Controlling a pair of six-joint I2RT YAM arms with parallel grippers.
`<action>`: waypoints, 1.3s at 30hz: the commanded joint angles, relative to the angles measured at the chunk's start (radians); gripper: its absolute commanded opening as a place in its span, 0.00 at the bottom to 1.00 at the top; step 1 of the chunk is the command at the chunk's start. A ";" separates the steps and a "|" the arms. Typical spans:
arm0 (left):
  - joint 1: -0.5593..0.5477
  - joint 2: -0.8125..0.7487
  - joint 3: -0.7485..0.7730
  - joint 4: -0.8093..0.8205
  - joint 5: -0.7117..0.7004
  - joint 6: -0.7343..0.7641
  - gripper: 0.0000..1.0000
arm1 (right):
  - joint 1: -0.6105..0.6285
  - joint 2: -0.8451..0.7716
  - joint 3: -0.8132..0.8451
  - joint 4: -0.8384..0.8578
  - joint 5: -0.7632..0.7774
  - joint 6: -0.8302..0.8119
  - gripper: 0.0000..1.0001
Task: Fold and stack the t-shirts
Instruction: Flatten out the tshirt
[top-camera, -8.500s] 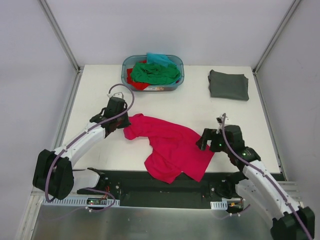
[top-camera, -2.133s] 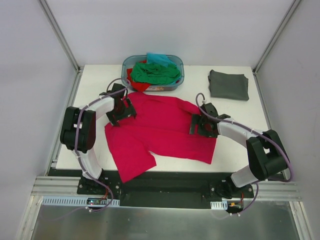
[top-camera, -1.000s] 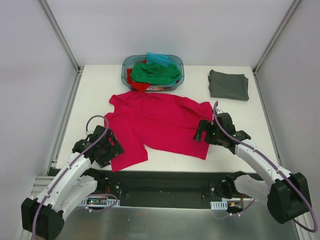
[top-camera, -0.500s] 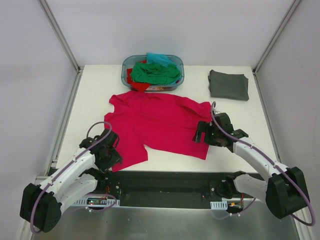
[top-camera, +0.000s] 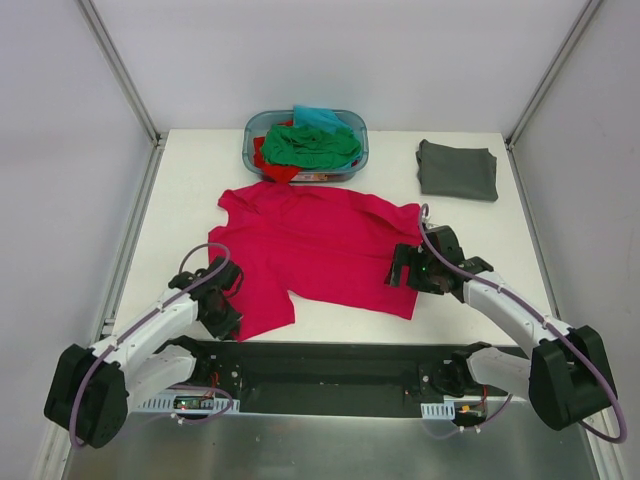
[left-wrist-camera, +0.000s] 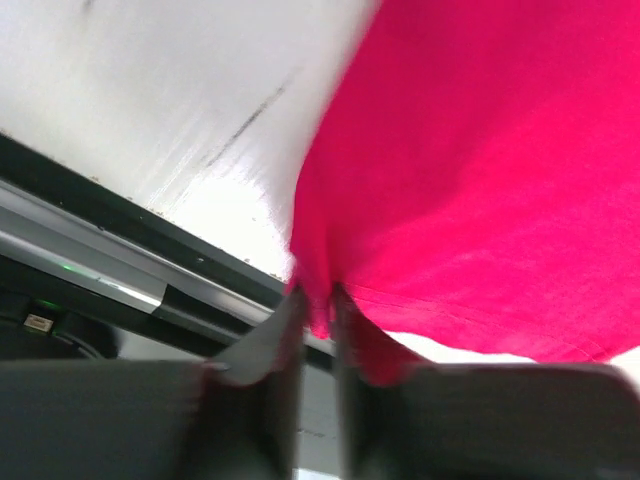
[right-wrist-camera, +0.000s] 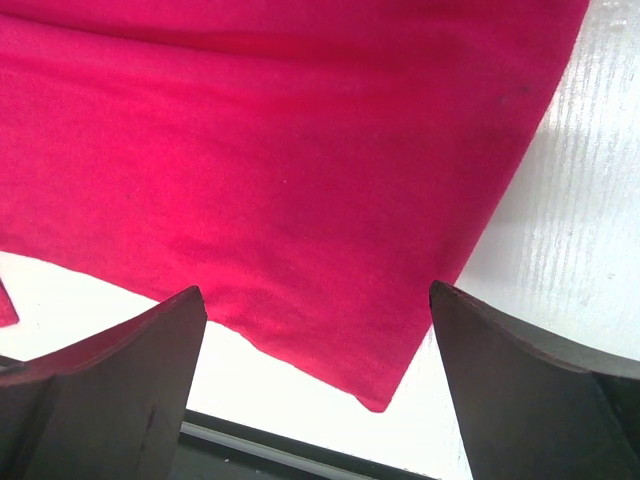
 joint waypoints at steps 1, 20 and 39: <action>-0.011 0.066 0.028 0.064 -0.018 0.035 0.00 | -0.005 -0.023 0.003 0.006 -0.010 -0.006 0.96; -0.014 -0.095 0.082 0.176 -0.038 0.231 0.00 | 0.165 -0.177 -0.026 -0.264 0.241 0.161 0.93; -0.014 -0.141 0.060 0.194 -0.070 0.281 0.00 | 0.257 0.078 -0.020 -0.195 0.295 0.434 0.58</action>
